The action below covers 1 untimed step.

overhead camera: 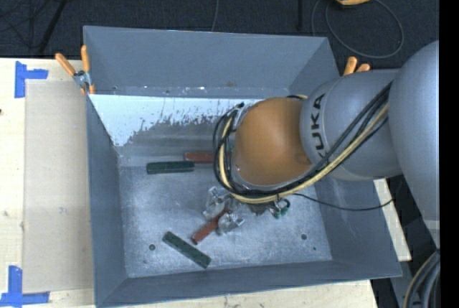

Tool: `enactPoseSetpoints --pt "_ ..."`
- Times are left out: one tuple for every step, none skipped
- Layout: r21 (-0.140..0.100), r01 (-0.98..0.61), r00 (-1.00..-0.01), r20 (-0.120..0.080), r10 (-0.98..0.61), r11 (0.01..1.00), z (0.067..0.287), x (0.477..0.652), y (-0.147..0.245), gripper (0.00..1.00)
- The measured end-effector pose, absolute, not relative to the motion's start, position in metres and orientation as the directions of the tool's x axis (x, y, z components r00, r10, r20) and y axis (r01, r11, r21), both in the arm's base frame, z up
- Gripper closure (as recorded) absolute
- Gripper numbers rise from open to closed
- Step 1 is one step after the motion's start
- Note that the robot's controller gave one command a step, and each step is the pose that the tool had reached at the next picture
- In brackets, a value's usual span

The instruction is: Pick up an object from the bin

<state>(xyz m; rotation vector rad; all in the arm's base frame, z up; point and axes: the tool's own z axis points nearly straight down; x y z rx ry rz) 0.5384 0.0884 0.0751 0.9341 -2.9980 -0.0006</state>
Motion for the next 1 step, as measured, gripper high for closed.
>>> enactPoseSetpoints --pt "0.001 -0.568 -0.823 0.001 -0.568 0.823 0.0775 0.5375 0.0883 1.0"
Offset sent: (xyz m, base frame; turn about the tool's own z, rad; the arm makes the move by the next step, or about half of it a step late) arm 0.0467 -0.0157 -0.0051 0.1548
